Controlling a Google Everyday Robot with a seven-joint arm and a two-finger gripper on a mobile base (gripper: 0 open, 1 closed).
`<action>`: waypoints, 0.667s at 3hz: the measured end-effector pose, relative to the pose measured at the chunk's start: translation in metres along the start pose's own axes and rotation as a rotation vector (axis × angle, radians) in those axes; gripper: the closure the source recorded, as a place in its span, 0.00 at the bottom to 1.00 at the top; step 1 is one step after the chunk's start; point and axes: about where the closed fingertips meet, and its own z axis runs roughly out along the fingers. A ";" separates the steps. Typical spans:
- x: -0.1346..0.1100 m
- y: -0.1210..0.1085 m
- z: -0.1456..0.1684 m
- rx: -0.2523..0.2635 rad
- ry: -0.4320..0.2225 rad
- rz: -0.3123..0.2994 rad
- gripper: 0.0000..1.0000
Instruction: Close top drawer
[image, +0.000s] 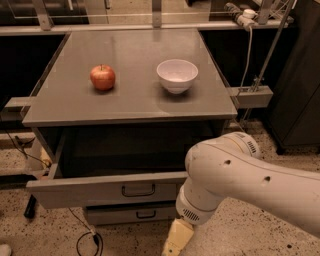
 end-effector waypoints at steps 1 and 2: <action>0.000 0.000 0.000 0.000 0.000 0.000 0.19; 0.000 0.000 0.000 0.000 0.000 0.000 0.43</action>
Offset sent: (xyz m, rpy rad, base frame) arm 0.0000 0.0000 0.0000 0.0000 0.0000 0.0000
